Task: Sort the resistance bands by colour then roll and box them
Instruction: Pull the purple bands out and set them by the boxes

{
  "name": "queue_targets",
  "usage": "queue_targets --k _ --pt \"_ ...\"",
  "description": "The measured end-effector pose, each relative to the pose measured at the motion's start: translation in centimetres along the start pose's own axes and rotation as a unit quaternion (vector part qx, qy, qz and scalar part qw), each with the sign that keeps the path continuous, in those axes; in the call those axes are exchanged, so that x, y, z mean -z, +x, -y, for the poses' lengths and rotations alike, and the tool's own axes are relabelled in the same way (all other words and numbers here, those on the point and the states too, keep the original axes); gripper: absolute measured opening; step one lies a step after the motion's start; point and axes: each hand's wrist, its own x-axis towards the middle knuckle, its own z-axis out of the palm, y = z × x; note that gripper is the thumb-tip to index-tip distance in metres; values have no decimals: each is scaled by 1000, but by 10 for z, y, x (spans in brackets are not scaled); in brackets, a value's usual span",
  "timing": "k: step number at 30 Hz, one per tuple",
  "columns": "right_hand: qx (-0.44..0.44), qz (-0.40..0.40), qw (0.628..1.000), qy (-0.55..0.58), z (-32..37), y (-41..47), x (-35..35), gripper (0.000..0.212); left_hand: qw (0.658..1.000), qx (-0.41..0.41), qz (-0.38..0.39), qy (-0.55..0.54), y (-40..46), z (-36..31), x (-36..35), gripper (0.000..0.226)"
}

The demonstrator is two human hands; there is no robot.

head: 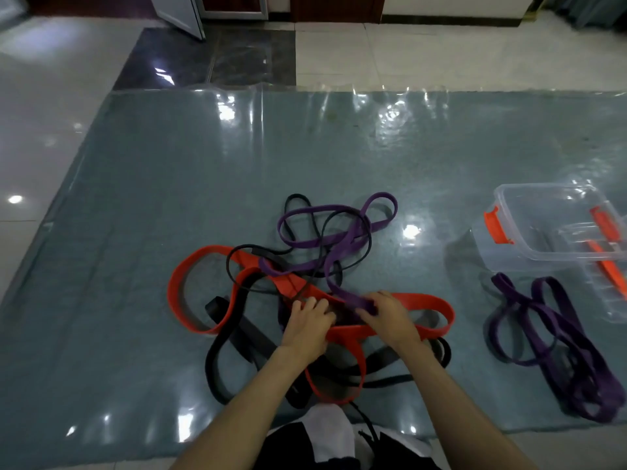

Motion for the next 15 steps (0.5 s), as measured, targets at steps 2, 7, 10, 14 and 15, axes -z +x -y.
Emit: queue_targets --k 2,7,10,14,15 --pt "-36 -28 999 -8 -7 1 8 24 998 34 -7 -49 -3 14 2 37" --pt "-76 6 994 -74 -43 -6 33 22 952 109 -84 -274 -14 48 17 22" --pt "-64 55 995 -55 -58 -9 40 20 920 127 -97 -358 -12 54 35 27" --pt "-12 26 992 -126 -58 -14 46 19 900 120 -105 -405 -8 52 48 25" --pt "-14 -11 988 -154 -57 -17 46 18 894 121 -111 -418 -8 53 51 25"
